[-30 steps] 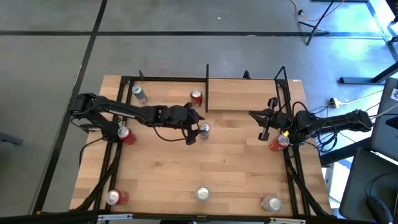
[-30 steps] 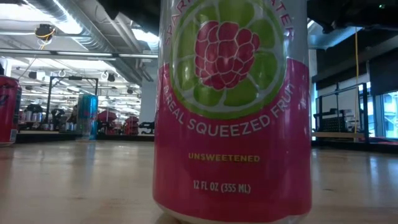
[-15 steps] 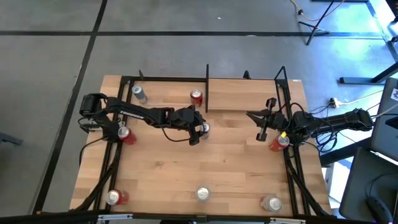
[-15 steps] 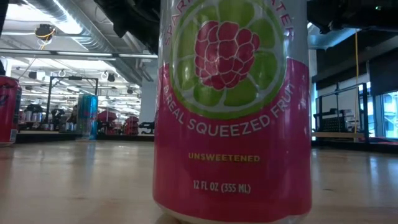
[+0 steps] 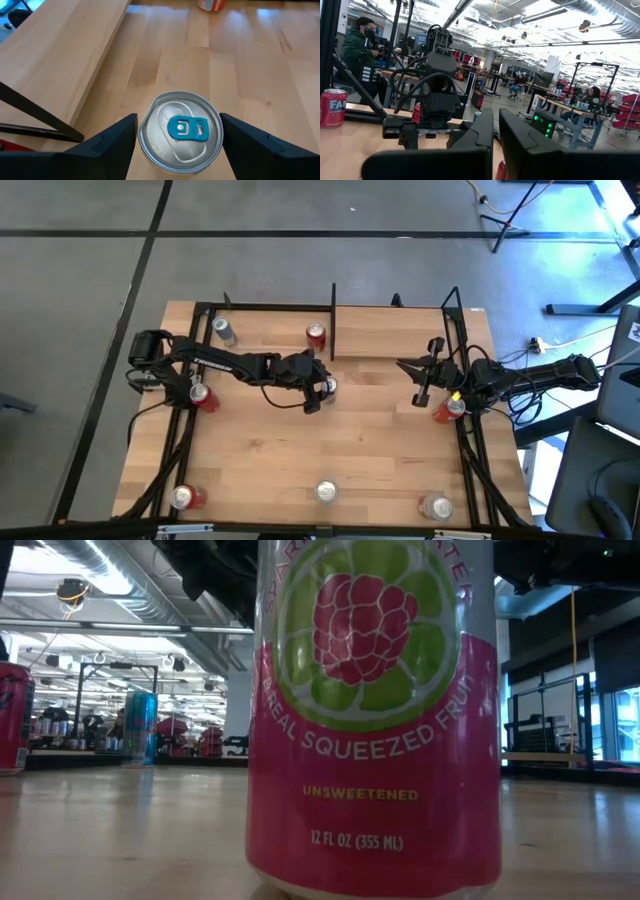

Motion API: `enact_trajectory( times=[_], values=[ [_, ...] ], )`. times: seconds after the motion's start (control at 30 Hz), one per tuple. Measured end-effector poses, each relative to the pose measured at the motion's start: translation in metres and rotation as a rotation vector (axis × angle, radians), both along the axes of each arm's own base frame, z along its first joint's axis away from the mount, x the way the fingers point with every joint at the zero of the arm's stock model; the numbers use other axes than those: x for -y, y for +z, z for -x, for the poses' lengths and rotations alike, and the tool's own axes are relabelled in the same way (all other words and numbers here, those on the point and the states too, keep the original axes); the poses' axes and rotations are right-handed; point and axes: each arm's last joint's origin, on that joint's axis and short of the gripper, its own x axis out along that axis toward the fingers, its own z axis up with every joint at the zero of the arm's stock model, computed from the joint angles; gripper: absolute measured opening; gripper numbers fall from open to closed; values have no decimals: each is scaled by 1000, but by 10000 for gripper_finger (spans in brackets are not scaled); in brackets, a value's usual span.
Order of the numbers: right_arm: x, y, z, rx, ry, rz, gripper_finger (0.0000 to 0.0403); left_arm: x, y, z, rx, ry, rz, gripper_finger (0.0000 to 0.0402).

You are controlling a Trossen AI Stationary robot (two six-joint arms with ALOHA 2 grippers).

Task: Place canned beverage on shelf
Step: Put the bottom blue soda can on the shelf

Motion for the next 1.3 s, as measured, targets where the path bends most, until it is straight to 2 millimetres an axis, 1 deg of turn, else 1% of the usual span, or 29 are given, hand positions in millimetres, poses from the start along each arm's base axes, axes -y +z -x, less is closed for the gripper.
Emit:
enact_trajectory(
  times=[0.13, 0.2, 0.43, 0.53, 0.63, 0.77, 0.9, 0.97, 1.03, 1.2, 1.3],
  values=[
    [0, 0, 0, 0, 0, 0, 21, -1, -4, -1, -13, -22, -4, 265],
    [0, 0, 0, 0, 0, 0, 21, -1, -7, -4, -8, -27, -11, 258],
    [0, 0, 0, 3, -1, 1, 21, -5, -7, -2, -18, -24, -14, 191],
    [0, 0, 0, 2, 0, 1, 21, -6, 0, -4, -16, -31, -26, 186],
    [0, 0, 0, 2, 0, 1, 21, -5, 22, -14, 19, -44, -43, 186],
    [0, 0, 0, 1, -2, 8, 21, -6, 58, -24, 45, -76, -93, 189],
    [0, 0, 0, -2, -6, 22, 21, -11, 96, -33, 119, -92, -147, 193],
    [0, 0, 0, -1, -6, 23, 21, -19, 113, -36, 153, -105, -164, 194],
    [0, 1, 0, 2, -6, 23, 21, -31, 125, -43, 163, -100, -174, 194],
    [0, 1, 0, 3, -7, 22, 21, -66, 133, -60, 81, -35, -172, 196],
    [0, 0, 0, -4, -12, 23, 21, -87, 142, -67, 97, -36, -183, 196]
  ],
)
